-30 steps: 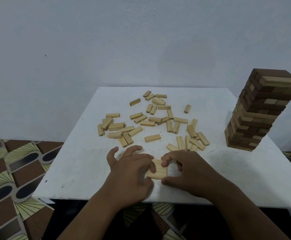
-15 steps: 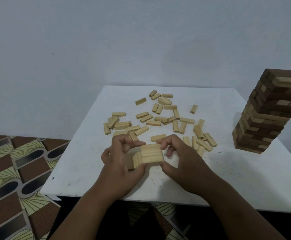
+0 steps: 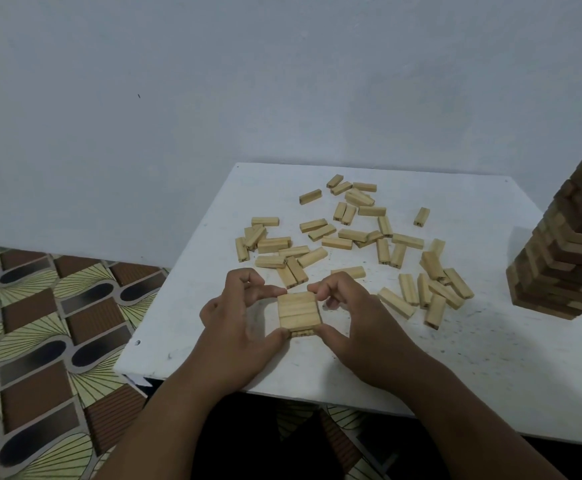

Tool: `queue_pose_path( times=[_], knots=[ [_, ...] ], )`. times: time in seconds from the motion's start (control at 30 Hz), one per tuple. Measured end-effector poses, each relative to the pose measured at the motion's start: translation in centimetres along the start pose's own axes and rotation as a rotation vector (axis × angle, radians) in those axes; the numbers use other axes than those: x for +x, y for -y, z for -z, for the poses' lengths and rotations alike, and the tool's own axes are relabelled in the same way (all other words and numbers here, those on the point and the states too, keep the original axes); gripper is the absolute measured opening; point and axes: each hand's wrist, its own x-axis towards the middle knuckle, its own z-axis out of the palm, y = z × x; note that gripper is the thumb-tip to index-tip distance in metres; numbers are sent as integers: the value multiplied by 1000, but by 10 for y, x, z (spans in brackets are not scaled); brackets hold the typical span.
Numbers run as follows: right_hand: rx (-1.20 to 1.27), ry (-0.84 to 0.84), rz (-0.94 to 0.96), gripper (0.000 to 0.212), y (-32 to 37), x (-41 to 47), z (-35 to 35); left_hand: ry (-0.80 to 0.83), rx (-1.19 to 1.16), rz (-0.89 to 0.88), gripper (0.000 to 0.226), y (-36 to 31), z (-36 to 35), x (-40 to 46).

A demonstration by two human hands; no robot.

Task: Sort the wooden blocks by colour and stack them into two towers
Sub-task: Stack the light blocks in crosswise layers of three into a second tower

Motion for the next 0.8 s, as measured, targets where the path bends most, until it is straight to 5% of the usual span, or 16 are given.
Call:
queue_pose_path(
  times=[0.8],
  knots=[
    [-30, 21, -28, 47, -1, 0, 2, 16, 74, -25, 67, 5, -4, 3]
  ],
)
